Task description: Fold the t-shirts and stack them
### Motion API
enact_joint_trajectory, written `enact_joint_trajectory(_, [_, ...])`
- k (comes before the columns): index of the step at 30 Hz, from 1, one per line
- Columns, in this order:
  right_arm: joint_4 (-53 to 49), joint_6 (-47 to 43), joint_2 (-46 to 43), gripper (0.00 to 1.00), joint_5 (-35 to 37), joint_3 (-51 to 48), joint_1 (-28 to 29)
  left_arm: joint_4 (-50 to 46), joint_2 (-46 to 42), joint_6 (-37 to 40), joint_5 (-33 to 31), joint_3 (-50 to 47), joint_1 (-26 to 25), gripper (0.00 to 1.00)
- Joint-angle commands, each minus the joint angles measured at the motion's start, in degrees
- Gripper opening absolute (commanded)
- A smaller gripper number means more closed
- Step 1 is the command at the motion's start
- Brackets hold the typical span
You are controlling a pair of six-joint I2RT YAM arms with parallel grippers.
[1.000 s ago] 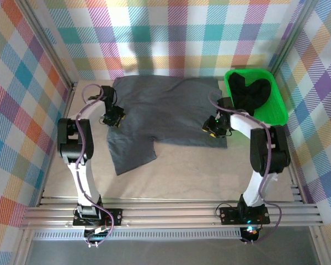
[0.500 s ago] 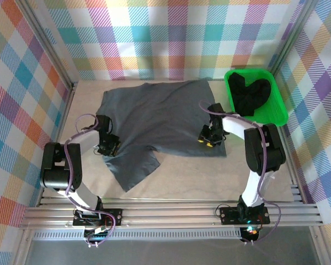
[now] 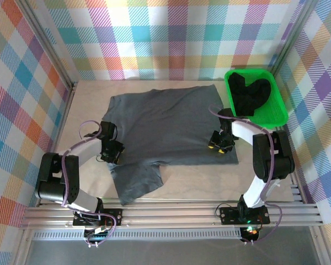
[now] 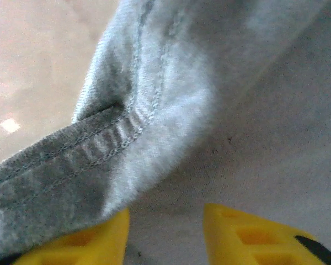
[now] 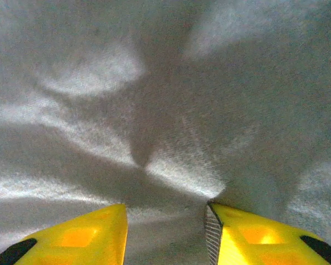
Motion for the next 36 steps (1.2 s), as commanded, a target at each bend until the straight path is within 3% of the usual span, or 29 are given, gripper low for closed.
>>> enact_joint_trajectory(1, [-3.4, -3.7, -3.3, 0.44, 0.0, 1.3, -0.2, -12.6, -4.7, 2.4, -5.7, 2.7, -0.5, 0.53])
enact_joint_trajectory(4, [-5.7, -2.8, -8.0, 0.46, 2.1, 1.3, -0.2, -19.6, -9.9, 4.7, -8.0, 5.7, -1.1, 0.55])
enact_joint_trajectory(7, [-6.6, 0.2, -13.6, 0.47, 2.4, -1.5, -0.4, -26.3, -14.8, 5.1, -5.3, 3.5, -2.3, 0.52])
enact_joint_trajectory(13, [-6.3, 4.1, -22.7, 0.49, 0.2, -10.3, -1.0, -33.7, -23.0, 1.9, 1.5, -6.3, -12.5, 0.51])
enact_joint_trajectory(17, [-6.3, 4.8, -24.0, 0.49, -0.6, -14.1, -1.6, -30.0, -24.7, -2.2, 5.4, -12.1, -16.5, 0.55])
enact_joint_trajectory(21, [-4.9, 5.6, -24.8, 0.49, -2.0, -16.7, -3.2, -20.3, -20.2, -5.0, 6.9, -13.8, -18.2, 0.55])
enact_joint_trajectory(23, [-4.8, 5.4, -24.7, 0.49, -2.0, -16.7, -3.6, -18.3, -15.7, -4.1, 5.2, -12.8, -18.3, 0.49])
enact_joint_trajectory(30, [-5.0, 5.3, -24.5, 0.49, -1.8, -15.9, -4.4, -12.9, -2.5, -0.5, -1.1, -9.2, -15.7, 0.11])
enact_joint_trajectory(33, [-5.6, 5.2, -24.5, 0.48, -1.6, -15.7, -4.9, -14.0, -1.3, 2.4, -3.2, -6.2, -11.6, 0.01])
enact_joint_trajectory(36, [-6.8, 5.2, -25.2, 0.48, 0.0, -15.9, -5.6, -17.5, -2.5, 4.7, -4.2, -3.5, -10.3, 0.0])
